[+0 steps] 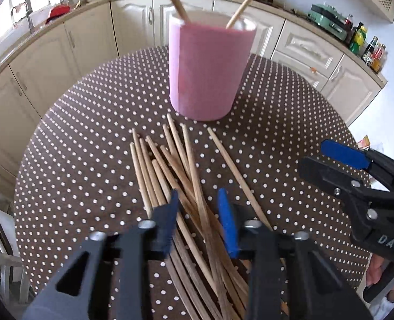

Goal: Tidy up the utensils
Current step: 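Grasp a chopstick from the pile with the left tool while the right tool grasps another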

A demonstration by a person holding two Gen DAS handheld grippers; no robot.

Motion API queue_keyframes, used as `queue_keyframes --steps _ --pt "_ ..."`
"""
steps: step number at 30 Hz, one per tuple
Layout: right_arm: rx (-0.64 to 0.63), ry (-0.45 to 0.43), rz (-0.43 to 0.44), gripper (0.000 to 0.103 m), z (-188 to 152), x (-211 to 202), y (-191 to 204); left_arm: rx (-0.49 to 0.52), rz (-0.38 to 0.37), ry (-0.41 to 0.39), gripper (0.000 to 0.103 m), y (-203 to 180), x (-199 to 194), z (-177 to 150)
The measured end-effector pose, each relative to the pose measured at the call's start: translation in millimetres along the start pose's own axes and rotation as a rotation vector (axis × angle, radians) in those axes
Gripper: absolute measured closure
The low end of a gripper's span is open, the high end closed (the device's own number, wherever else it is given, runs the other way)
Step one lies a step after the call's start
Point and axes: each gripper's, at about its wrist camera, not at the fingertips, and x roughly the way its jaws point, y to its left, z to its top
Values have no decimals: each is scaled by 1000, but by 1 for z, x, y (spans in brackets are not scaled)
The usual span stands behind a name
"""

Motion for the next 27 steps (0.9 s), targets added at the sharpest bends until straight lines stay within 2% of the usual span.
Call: queue_keyframes --steps 4,12,14,17,19,21,23,27 --pt "-14 24 2 43 3 8 3 -26 -16 -6 94 5 6 5" --pt "-66 122 12 44 14 39 28 -96 -106 -19 96 24 -3 1" --pt "-76 143 17 46 15 46 36 -105 -107 -31 96 31 -9 -2" --pt "-99 198 20 55 20 61 50 -108 -101 -52 96 35 -18 -2" --pt "-121 224 -7 69 22 69 58 -110 -100 -60 96 38 -22 -1" --pt "-147 247 -36 69 25 76 66 -115 -99 -65 96 42 -26 0" --pt "-184 262 -79 74 27 81 76 -117 -101 -64 96 44 -28 0" --pt "-223 278 -118 90 30 91 91 -121 -103 -61 96 49 -31 -5"
